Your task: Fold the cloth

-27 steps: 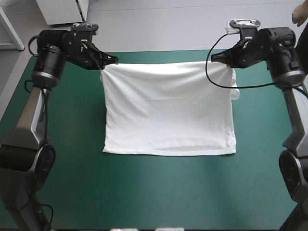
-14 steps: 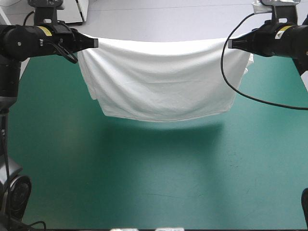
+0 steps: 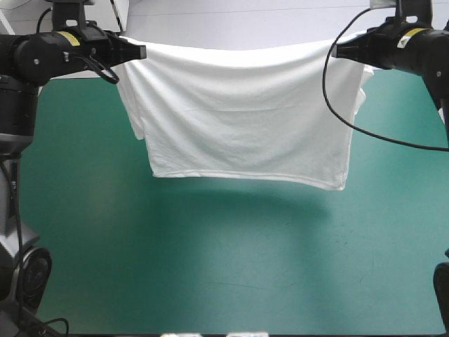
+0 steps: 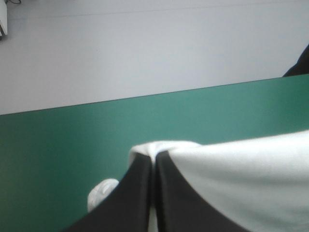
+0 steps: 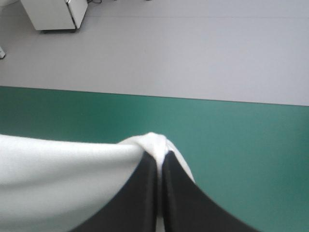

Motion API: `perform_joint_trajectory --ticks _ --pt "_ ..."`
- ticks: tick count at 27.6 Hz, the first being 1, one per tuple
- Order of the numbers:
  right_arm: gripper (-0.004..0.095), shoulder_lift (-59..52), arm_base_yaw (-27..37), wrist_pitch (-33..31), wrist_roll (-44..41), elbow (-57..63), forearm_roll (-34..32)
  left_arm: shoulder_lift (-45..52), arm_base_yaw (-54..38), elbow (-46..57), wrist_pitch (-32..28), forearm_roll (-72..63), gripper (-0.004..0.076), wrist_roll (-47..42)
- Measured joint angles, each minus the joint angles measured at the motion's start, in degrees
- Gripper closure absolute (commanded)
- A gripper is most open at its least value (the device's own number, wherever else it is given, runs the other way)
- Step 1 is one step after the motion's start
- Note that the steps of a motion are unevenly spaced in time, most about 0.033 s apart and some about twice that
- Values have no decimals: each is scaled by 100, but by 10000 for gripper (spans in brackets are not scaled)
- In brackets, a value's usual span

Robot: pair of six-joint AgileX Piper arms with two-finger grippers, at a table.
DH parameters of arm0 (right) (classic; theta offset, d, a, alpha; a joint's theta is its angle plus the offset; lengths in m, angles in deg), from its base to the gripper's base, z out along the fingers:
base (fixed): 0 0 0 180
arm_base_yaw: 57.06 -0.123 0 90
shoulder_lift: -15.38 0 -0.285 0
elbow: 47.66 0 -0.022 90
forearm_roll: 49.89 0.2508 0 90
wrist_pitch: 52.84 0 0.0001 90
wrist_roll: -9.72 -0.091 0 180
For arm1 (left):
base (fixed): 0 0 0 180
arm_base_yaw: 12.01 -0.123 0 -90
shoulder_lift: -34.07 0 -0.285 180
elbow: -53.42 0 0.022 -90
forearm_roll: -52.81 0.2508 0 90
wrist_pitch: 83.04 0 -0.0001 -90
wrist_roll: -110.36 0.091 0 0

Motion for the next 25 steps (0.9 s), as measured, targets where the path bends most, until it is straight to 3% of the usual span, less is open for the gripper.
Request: perform_joint_trajectory --ticks 11,16,20,23,25 --pt "925 1129 0 2001 -182 11 -676 -981 0 11 -2013 33 734 0" --pt "925 1389 0 2425 -317 -62 -704 -1259 0 16 -2628 50 734 0" --pt "925 1518 0 2357 -323 -146 -718 -1402 0 16 -2781 50 734 0" --pt "925 1799 0 1552 -328 -190 -656 -1723 0 11 -2313 56 734 0" --pt "925 2194 0 763 -372 -176 -587 -2082 0 11 -1660 62 734 0"
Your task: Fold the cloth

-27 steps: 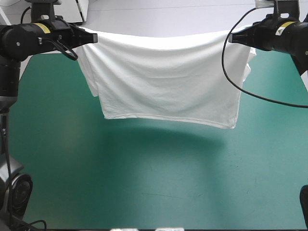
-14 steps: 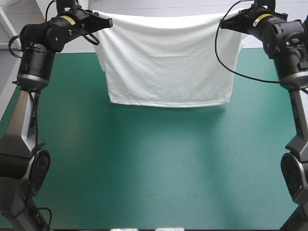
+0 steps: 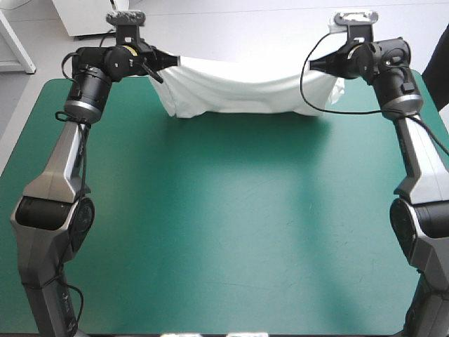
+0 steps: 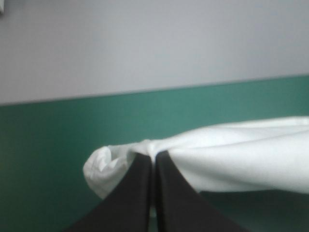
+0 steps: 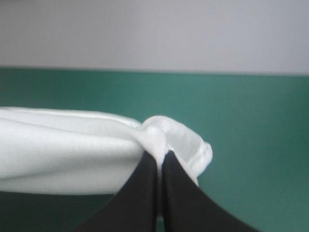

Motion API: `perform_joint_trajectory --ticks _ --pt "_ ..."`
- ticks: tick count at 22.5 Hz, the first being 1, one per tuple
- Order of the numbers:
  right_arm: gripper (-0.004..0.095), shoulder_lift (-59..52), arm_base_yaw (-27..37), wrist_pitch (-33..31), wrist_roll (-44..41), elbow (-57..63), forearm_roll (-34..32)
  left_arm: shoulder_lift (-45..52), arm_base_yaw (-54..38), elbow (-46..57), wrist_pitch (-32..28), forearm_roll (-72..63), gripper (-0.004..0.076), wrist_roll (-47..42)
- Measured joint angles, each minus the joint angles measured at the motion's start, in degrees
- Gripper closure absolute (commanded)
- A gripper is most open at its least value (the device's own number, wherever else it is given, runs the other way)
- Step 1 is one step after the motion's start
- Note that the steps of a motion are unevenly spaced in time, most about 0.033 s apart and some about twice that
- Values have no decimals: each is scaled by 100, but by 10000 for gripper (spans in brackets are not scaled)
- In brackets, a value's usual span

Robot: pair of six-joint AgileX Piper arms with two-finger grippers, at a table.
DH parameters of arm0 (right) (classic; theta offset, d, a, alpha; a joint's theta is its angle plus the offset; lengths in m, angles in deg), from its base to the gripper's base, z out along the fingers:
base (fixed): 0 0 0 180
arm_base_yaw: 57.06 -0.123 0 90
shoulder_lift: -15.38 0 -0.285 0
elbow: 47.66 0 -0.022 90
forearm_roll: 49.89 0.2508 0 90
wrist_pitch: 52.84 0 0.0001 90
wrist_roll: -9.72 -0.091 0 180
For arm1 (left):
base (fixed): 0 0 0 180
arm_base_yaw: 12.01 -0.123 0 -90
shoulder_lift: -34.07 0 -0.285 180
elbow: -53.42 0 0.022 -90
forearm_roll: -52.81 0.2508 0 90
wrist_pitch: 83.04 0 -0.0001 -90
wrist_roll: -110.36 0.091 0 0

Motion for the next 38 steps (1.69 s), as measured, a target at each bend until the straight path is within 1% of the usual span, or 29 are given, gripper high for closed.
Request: perform_joint_trajectory --ticks 2,4,5,7,9,11,14,21,28,30,32,33,34,35,36,37,38 --pt "925 253 0 -331 -18 246 119 -312 0 43 493 0 734 0" --pt "925 301 0 -375 36 799 261 -411 2 353 687 5 734 0" --pt "925 291 0 -366 63 1009 278 -378 21 507 688 52 734 0" --pt "925 158 0 -235 181 1792 335 -153 121 1159 554 307 734 -129" --pt "925 -190 0 84 269 2734 541 353 313 2393 31 478 734 -276" --pt "925 -590 -5 262 353 3407 667 835 434 3352 -340 466 734 -319" --pt "925 -1128 -28 401 473 4290 761 1478 498 4559 -601 447 734 -536" --pt "925 -2007 -123 537 524 5813 975 2582 668 6501 -870 425 734 -706" --pt "925 -3071 -128 572 524 7086 1278 3545 730 7979 -940 241 734 -811" --pt "924 -3279 -128 539 524 7243 1320 3634 730 8175 -947 229 727 -859" --pt "849 -3298 -128 465 557 7284 1361 3634 730 8223 -930 212 639 -879" --pt "727 -3298 -128 436 567 7284 1374 3634 730 8223 -926 191 521 -879" --pt "584 -3298 -128 397 576 7284 1397 3634 730 8223 -898 112 360 -886" --pt "509 -3298 -128 300 584 7284 1395 3634 730 8200 -731 13 287 -886" --pt "398 -3298 -128 218 584 7284 1395 3634 730 8153 -557 -48 191 -886" --pt "371 -3298 -128 -9 584 7245 1395 3634 730 8007 -126 -109 164 -886" --pt "365 -3298 -128 -129 584 7190 1395 3655 730 7884 63 -121 161 -879"
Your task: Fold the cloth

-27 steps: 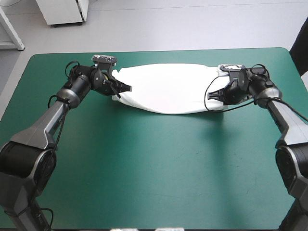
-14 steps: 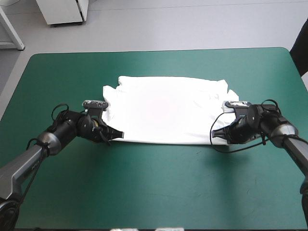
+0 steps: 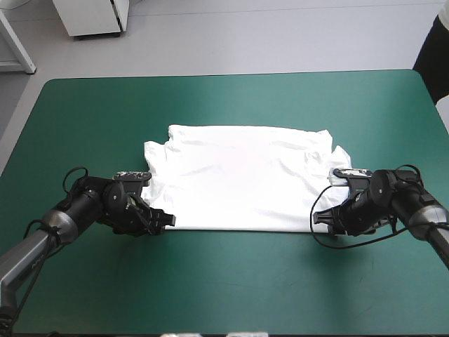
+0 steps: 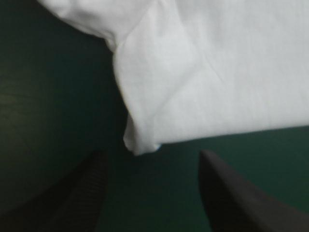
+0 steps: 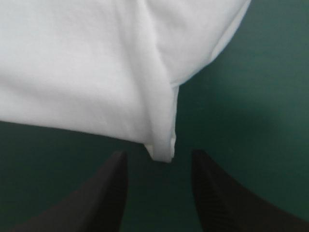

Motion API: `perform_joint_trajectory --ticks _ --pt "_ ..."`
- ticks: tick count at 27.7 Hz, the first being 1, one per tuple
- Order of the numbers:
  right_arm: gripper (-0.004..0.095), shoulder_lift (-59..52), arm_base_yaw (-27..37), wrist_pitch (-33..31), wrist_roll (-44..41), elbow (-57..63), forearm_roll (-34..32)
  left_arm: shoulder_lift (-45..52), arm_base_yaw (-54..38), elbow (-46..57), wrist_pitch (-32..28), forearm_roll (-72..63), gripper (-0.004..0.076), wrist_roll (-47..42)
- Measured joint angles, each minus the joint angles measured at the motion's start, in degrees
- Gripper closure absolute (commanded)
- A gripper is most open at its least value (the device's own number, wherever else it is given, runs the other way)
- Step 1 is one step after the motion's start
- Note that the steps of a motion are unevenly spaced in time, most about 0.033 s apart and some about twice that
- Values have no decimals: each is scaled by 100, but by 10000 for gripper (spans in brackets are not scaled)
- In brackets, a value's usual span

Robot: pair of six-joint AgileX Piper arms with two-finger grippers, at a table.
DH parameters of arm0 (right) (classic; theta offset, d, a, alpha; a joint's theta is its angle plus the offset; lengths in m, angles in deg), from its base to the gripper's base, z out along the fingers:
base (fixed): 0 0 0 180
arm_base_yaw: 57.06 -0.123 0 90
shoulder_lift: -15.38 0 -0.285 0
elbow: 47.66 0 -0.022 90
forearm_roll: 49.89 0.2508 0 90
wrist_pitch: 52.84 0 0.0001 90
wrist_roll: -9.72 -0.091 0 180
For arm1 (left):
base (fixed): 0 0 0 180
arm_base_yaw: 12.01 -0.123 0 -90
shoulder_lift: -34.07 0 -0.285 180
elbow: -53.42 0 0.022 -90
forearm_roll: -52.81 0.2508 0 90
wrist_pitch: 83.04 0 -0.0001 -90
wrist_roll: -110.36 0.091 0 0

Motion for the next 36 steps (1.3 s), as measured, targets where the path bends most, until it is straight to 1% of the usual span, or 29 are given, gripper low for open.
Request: perform_joint_trajectory --ticks 1,4,5,8,12,16,21,25,32,36 --pt "365 -43 0 -160 0 -143 0 93 0 -196 230 0 161 6" --pt "368 -357 0 -415 -112 -632 -103 511 0 -712 562 163 161 12" --pt "368 -555 0 -568 -286 -919 -311 686 0 -932 708 286 161 18" --pt "368 -821 0 -866 -619 -1381 -772 818 -5 -1313 980 502 161 -14" --pt "368 -955 0 -1377 -799 -1830 -1305 709 -260 -1778 1130 554 161 -20" --pt "368 -974 0 -1620 -911 -2030 -1534 278 -647 -2152 1213 606 161 135" --pt "368 -974 0 -1658 -1016 -2054 -1609 -412 -944 -2439 1202 622 161 362" --pt "368 -974 0 -1679 -1055 -2054 -1656 -1013 -981 -2586 1120 622 168 469" --pt "368 -974 0 -1776 -1072 -2067 -1657 -1865 -988 -2709 843 538 246 510" --pt "368 -974 0 -1795 -1072 -2067 -1704 -2196 -988 -2715 781 519 267 521"
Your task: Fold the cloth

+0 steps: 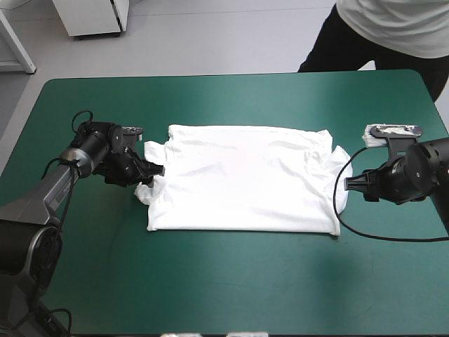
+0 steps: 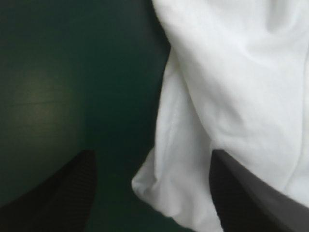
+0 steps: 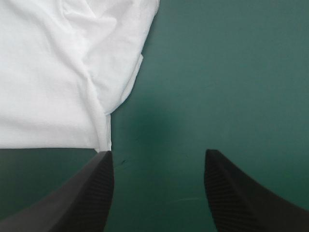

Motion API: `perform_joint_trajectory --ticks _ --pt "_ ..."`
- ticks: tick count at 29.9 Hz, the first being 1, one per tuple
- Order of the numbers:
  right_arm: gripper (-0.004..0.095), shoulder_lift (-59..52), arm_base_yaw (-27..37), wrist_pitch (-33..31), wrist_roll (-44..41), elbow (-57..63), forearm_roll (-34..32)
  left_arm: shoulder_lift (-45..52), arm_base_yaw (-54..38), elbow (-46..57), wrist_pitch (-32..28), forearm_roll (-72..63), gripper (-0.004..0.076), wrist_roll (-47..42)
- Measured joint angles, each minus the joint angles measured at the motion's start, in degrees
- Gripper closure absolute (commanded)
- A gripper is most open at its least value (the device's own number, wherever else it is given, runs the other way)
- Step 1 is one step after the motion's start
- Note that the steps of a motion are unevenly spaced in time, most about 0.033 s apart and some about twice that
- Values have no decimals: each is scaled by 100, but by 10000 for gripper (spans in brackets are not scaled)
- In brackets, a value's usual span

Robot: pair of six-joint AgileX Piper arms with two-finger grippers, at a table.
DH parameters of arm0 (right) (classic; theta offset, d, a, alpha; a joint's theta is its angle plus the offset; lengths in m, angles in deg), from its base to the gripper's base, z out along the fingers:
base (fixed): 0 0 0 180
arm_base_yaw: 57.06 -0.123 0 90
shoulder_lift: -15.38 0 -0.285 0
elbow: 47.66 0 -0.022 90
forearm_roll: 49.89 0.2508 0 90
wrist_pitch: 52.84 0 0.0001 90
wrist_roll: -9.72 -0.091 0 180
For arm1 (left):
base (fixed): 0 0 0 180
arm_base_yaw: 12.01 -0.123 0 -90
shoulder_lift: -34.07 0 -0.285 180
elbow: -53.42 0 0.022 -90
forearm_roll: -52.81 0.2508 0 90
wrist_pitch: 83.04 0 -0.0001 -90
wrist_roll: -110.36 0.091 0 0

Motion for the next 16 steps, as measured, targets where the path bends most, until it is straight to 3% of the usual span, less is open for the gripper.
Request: perform_joint_trajectory --ticks 7,10,11,13,15,16 --pt "368 0 0 -23 0 -1 -211 -376 0 -41 -121 -7 300 0" --pt "368 0 0 -35 0 -1 -246 -441 0 -83 -68 -19 348 0" --pt "368 0 0 -35 0 -1 -246 -465 0 -104 -45 -32 384 0" --pt "368 0 0 -35 0 -1 -246 -499 0 -129 -25 -49 534 0" --pt "368 0 0 -35 0 -1 -250 -505 0 -148 -52 -71 727 0" --pt "368 0 0 -35 0 -1 -250 -505 0 -148 -83 -71 727 0"
